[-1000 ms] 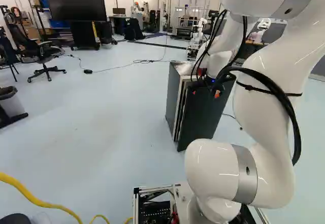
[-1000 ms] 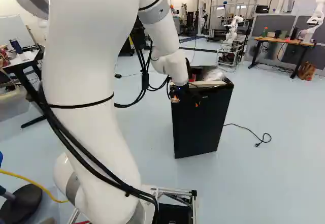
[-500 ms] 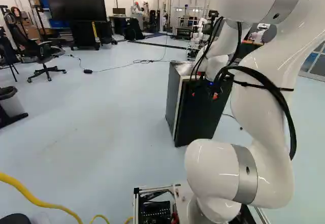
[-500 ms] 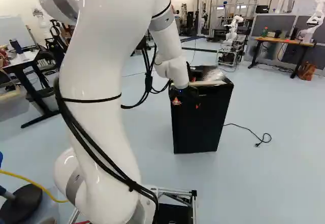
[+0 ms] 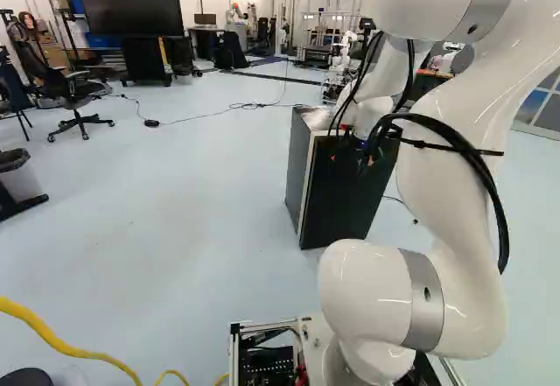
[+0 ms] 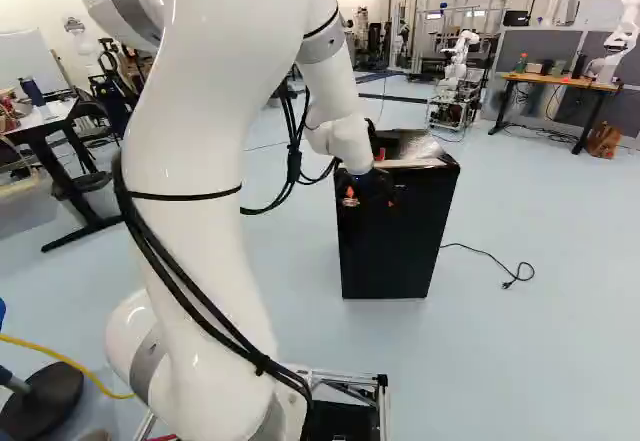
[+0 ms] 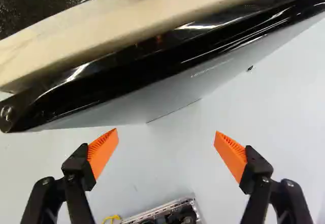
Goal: Grab a drink from the fridge
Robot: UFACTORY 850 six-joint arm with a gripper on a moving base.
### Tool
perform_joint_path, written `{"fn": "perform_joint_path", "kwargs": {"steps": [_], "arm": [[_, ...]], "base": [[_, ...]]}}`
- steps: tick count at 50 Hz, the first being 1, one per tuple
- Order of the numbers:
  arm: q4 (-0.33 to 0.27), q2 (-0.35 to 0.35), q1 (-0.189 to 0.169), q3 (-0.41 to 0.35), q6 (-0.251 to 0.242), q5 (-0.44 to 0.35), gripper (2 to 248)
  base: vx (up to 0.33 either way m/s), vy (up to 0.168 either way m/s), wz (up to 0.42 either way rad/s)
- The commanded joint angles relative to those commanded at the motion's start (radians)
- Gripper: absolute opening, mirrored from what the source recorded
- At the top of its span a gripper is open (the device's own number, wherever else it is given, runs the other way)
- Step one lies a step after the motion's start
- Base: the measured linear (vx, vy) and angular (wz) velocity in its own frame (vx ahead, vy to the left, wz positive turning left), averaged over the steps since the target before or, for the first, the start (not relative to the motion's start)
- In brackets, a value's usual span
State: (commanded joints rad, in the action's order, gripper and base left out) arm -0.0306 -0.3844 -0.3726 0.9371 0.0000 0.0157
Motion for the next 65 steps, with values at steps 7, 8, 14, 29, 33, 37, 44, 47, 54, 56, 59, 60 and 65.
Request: {"fn": "perform_joint_path", "kwargs": {"steps": [7, 8, 14, 29, 33, 37, 44, 47, 54, 56, 59, 60, 65], "arm": [[0.0, -0.021, 0.0, 0.007, 0.0, -0.042, 247], [0.0, -0.024, 0.0, 0.008, 0.0, -0.048, 247], [0.0, -0.039, 0.0, 0.014, 0.0, -0.074, 247], [0.0, -0.045, 0.0, 0.016, 0.0, -0.104, 247], [0.0, -0.045, 0.0, 0.016, 0.0, -0.11, 247], [0.0, -0.045, 0.0, 0.016, 0.0, -0.117, 247], [0.0, -0.045, 0.0, 0.016, 0.0, -0.127, 247], [0.0, -0.045, 0.0, 0.016, 0.0, -0.131, 247], [0.0, -0.043, -0.001, 0.013, 0.0, -0.134, 247], [0.0, -0.039, -0.001, 0.008, 0.0, -0.134, 247], [0.0, -0.031, -0.002, -0.003, 0.0, -0.134, 247], [0.0, -0.028, -0.003, -0.007, 0.0, -0.134, 247], [0.0, -0.009, -0.004, -0.032, 0.0, -0.134, 247]], "base": [[0.0, 0.0, 0.0], [0.0, 0.0, 0.0], [0.0, 0.0, 0.0], [0.0, 0.0, 0.0], [0.0, 0.0, 0.0], [0.0, 0.0, 0.0], [0.0, 0.0, 0.0], [0.0, 0.0, 0.0], [0.0, 0.0, 0.0], [0.0, 0.0, 0.0], [0.0, 0.0, 0.0], [0.0, 0.0, 0.0], [0.0, 0.0, 0.0]]}}
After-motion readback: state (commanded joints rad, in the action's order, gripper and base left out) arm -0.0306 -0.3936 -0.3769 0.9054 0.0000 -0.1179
